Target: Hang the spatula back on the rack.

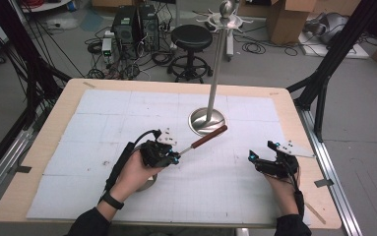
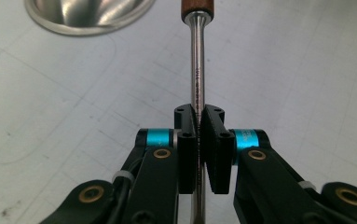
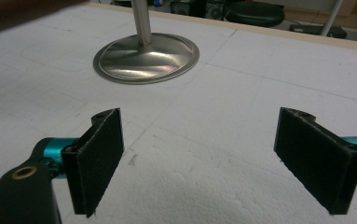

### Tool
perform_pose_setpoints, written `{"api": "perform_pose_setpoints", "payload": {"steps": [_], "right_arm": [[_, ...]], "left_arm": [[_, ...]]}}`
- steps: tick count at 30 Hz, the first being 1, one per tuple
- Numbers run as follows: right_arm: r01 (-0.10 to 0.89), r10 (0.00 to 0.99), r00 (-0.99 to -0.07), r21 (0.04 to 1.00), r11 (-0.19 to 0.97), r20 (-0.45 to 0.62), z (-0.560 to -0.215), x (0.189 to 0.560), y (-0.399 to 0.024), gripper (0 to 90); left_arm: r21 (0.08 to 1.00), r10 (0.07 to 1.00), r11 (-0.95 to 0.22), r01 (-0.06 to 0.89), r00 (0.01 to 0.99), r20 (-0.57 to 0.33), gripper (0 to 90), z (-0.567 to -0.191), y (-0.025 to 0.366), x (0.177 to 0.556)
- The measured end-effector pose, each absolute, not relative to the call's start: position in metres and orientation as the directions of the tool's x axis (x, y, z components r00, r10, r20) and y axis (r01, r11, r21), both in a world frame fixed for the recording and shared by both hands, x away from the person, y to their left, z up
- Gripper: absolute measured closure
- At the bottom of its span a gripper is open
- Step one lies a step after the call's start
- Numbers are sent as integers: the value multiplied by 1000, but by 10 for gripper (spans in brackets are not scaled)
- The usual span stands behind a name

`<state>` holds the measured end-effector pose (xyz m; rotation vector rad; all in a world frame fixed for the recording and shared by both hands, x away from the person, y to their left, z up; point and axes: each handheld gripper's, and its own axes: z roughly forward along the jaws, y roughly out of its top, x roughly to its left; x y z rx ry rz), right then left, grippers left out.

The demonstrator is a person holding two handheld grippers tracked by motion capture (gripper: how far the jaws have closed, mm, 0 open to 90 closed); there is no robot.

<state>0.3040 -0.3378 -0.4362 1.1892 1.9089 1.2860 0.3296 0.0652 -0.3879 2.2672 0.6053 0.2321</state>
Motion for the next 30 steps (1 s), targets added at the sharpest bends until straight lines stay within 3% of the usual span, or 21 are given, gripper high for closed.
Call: {"api": "perform_pose_setpoints", "payload": {"steps": [18,30], "right_arm": [[364,886,-463,917,162,28,-437,305,-337,152],[364,886,-462,917,161,28,-437,305,-337,152]], "left_arm": [[930,570,-295,221,822,-15,844,-330,115,338],[981,593,-171,89,804,31,844,-294,136,334]]}}
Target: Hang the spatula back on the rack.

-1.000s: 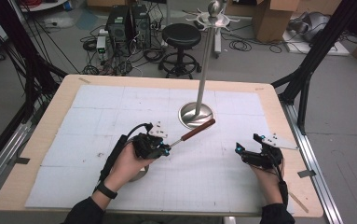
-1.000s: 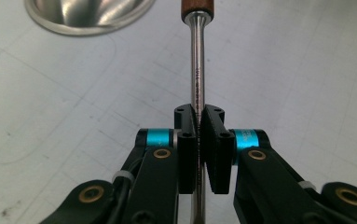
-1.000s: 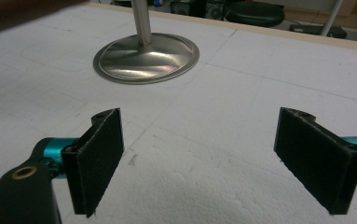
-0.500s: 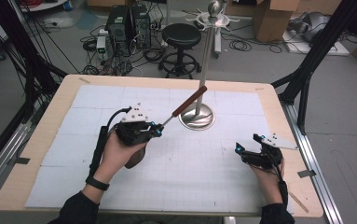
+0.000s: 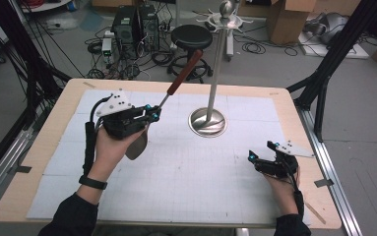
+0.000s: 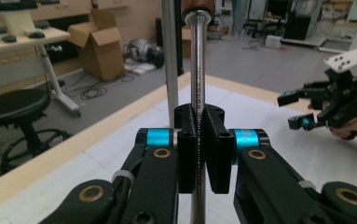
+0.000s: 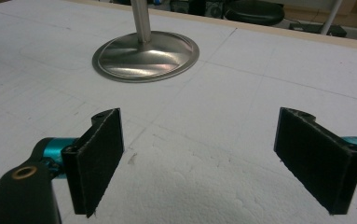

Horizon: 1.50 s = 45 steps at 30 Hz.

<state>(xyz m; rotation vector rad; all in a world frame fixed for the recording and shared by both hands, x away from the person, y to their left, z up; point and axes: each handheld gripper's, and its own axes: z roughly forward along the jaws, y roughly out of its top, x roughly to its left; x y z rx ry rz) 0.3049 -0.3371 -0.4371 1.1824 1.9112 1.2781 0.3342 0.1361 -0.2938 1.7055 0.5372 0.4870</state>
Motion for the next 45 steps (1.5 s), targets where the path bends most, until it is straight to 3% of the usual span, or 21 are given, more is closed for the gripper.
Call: {"api": "perform_pose_setpoints", "payload": {"steps": [18,45], "right_arm": [[364,886,-462,918,157,31,-437,305,-337,152],[363,883,-467,920,150,41,-437,305,-338,152]], "left_arm": [[992,623,-124,-20,776,93,844,-276,125,336],[992,628,-121,-42,770,109,844,-274,97,363]]}}
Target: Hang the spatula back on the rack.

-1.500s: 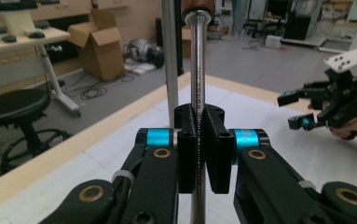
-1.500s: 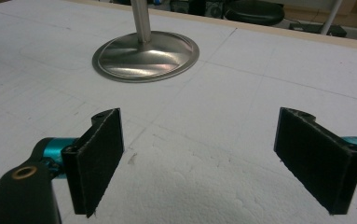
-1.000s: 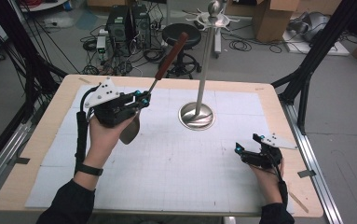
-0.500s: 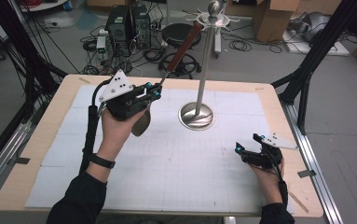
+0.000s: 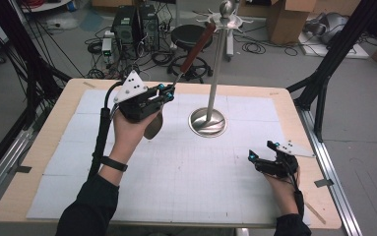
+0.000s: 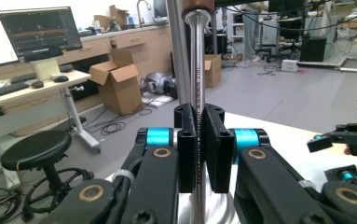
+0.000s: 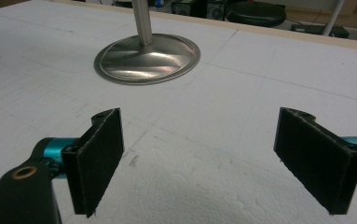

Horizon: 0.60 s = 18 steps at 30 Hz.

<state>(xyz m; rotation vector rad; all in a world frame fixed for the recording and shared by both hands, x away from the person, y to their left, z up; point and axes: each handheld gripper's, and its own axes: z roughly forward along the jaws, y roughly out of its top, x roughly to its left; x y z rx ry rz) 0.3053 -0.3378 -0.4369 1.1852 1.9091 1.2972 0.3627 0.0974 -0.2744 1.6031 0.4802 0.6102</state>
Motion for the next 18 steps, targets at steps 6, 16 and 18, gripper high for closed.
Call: {"api": "perform_pose_setpoints", "payload": {"steps": [6,16,18], "right_arm": [[365,883,-467,919,147,44,-437,305,-338,152],[367,882,-469,918,148,45,-437,305,-337,152],[367,882,-468,918,149,44,-437,306,-337,152]], "left_arm": [[991,621,-127,-44,776,114,844,-276,93,364],[989,638,-140,-48,760,128,843,-279,89,369],[988,640,-145,-48,757,131,843,-280,88,370]]}}
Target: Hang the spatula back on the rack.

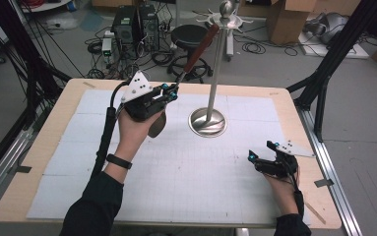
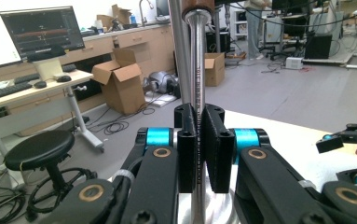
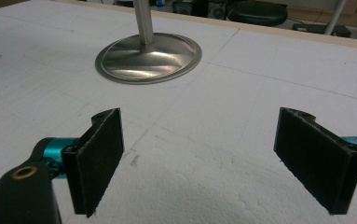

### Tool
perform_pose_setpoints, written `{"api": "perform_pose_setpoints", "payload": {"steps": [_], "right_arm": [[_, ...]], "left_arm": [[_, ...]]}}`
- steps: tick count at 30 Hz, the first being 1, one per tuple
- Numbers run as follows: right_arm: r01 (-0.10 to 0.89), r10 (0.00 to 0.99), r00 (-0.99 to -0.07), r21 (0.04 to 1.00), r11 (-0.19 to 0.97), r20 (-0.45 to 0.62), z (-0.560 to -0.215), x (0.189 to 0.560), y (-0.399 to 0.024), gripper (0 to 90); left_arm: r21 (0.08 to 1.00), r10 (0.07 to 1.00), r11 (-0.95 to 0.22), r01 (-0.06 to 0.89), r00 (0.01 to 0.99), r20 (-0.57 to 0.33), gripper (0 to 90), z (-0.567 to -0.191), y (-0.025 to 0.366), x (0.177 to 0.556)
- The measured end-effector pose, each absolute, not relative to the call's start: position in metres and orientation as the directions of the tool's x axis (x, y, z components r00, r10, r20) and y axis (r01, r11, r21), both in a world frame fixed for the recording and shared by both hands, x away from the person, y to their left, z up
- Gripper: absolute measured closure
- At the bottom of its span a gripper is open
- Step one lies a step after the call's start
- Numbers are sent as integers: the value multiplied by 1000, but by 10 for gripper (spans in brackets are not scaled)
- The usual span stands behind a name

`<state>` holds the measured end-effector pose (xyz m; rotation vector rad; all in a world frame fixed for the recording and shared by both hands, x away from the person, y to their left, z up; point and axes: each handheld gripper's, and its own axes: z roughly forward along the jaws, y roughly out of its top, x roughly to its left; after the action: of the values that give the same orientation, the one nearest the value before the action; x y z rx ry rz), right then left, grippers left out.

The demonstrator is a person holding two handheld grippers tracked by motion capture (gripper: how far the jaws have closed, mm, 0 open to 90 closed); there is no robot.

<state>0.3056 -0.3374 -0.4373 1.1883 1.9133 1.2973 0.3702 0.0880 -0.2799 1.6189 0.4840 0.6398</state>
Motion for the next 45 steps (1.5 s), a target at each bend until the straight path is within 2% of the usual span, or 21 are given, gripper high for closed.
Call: {"api": "perform_pose_setpoints", "payload": {"steps": [17,45], "right_arm": [[366,879,-474,918,153,43,-438,306,-337,152],[369,875,-482,916,155,46,-439,307,-337,153]], "left_arm": [[992,678,-108,-65,725,121,843,-288,75,388],[987,697,-160,-33,704,137,842,-300,49,410]]}}
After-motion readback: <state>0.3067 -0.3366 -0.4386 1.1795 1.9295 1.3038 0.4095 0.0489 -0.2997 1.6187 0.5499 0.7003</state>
